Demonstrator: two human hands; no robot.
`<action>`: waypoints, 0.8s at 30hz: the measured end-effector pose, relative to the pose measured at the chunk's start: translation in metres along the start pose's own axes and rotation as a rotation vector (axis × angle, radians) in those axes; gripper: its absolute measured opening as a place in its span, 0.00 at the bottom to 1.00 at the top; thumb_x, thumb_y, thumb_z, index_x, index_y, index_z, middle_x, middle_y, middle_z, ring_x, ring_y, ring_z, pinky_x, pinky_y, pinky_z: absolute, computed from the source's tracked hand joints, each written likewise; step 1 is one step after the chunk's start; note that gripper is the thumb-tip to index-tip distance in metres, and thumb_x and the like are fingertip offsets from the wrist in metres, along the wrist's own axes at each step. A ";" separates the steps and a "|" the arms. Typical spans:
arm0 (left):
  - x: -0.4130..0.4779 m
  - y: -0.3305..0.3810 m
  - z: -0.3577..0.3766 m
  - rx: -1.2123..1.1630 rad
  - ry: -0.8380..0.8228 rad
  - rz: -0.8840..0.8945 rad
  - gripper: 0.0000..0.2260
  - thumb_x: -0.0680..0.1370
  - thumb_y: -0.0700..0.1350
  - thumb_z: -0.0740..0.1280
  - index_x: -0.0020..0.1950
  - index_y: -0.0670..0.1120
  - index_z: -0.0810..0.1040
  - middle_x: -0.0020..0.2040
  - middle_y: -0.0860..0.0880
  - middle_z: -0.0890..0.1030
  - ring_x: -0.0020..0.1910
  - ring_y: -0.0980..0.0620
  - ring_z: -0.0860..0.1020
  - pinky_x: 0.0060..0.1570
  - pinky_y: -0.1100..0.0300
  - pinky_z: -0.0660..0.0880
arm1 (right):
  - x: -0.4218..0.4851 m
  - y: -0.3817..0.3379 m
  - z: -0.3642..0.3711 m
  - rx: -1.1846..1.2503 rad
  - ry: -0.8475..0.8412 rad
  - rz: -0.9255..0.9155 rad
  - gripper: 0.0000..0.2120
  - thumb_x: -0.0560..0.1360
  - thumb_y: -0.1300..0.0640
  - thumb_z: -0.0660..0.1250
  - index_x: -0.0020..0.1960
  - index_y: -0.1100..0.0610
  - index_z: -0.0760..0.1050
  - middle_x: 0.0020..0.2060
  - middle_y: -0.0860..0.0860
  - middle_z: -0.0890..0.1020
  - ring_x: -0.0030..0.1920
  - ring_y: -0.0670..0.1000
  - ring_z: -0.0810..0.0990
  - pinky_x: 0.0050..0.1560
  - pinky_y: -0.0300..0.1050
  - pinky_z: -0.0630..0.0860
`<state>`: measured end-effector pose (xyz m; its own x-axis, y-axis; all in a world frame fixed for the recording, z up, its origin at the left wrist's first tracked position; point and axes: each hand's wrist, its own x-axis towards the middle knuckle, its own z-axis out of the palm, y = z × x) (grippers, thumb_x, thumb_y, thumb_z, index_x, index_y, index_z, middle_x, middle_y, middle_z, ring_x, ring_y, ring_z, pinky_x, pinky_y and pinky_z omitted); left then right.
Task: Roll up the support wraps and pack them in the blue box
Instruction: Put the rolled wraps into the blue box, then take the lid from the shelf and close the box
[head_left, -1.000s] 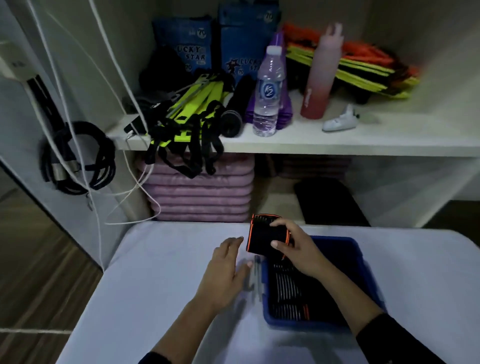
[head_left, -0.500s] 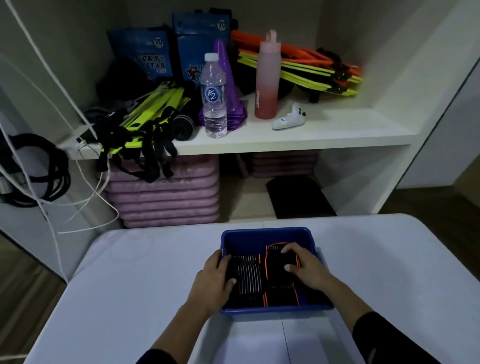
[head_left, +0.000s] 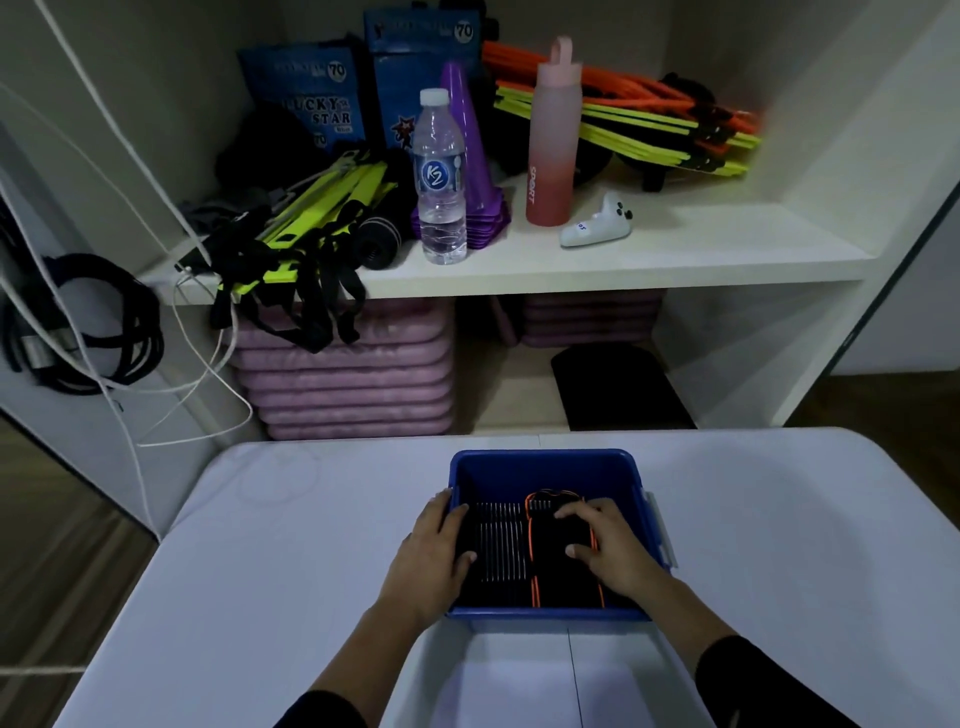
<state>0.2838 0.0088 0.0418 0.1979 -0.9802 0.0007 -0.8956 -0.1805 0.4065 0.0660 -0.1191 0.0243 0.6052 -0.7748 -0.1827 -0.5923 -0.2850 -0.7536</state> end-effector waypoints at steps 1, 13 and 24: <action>0.000 0.001 0.000 0.000 0.003 -0.003 0.27 0.79 0.49 0.60 0.75 0.48 0.56 0.77 0.49 0.51 0.75 0.50 0.57 0.71 0.59 0.61 | -0.001 -0.001 0.000 0.000 0.004 -0.003 0.19 0.74 0.64 0.68 0.61 0.48 0.71 0.62 0.54 0.63 0.61 0.49 0.66 0.60 0.34 0.61; 0.011 0.013 -0.041 -0.120 0.113 -0.035 0.22 0.79 0.50 0.60 0.72 0.50 0.63 0.71 0.49 0.65 0.69 0.51 0.63 0.68 0.60 0.63 | -0.007 -0.056 -0.033 -0.047 0.132 -0.059 0.24 0.73 0.56 0.69 0.67 0.51 0.67 0.60 0.50 0.65 0.63 0.49 0.67 0.62 0.35 0.62; 0.092 0.092 -0.277 -0.176 0.589 0.182 0.16 0.75 0.47 0.65 0.62 0.48 0.75 0.57 0.47 0.78 0.55 0.49 0.76 0.55 0.56 0.74 | 0.036 -0.278 -0.192 -0.205 0.633 -0.471 0.12 0.75 0.54 0.65 0.57 0.55 0.74 0.53 0.53 0.78 0.53 0.52 0.76 0.50 0.44 0.70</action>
<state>0.3295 -0.0759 0.3323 0.2791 -0.7760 0.5656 -0.8667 0.0501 0.4964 0.1503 -0.1760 0.3482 0.4361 -0.7028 0.5621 -0.4734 -0.7104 -0.5209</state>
